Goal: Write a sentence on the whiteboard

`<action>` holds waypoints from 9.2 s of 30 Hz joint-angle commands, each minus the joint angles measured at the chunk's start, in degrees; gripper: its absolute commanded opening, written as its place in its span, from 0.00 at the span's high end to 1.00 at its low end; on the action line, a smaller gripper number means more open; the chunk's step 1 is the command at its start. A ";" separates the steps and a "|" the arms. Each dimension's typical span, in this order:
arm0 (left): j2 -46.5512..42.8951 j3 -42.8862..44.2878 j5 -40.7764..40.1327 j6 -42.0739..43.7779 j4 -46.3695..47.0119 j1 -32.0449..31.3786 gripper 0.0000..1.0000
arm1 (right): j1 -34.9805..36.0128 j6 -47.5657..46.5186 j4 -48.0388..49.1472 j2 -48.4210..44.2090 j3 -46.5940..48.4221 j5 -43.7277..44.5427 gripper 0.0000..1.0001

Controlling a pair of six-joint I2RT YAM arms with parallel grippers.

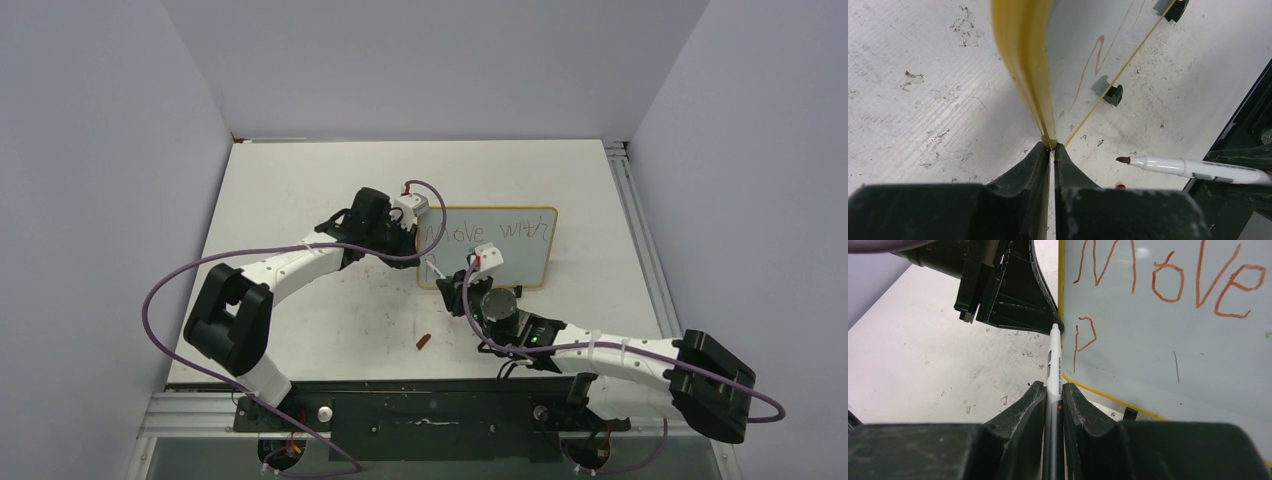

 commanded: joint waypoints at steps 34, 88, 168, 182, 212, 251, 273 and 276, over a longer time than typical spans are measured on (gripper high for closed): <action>-1.19 2.92 1.79 -0.08 1.43 0.28 1.00 | -2.81 -0.54 1.77 4.49 -0.95 1.66 0.95; -1.10 2.93 1.68 -0.01 1.44 0.28 1.00 | -2.97 2.34 -3.46 3.51 -1.78 4.83 0.95; -0.92 2.83 1.08 0.10 1.28 0.28 1.00 | -3.23 1.03 -12.77 -9.98 -0.31 0.41 0.95; -1.02 2.95 0.62 -0.33 1.30 0.28 1.00 | -4.66 -0.85 -9.26 -7.58 -1.46 -1.46 0.95; -0.69 3.02 0.71 -0.25 1.28 0.28 1.00 | -6.20 0.16 -6.63 -1.83 -2.07 4.92 0.95; -1.01 2.93 0.49 -0.08 1.11 0.28 1.00 | -6.22 3.91 -6.53 -0.91 -5.28 2.68 0.95; -1.43 3.01 0.45 -0.08 0.99 0.30 1.00 | -6.31 1.70 -8.12 -4.17 -2.88 7.75 0.95; -1.45 3.00 0.49 -0.08 0.99 0.28 1.00 | -6.31 2.26 -8.78 -4.34 -2.99 7.99 0.95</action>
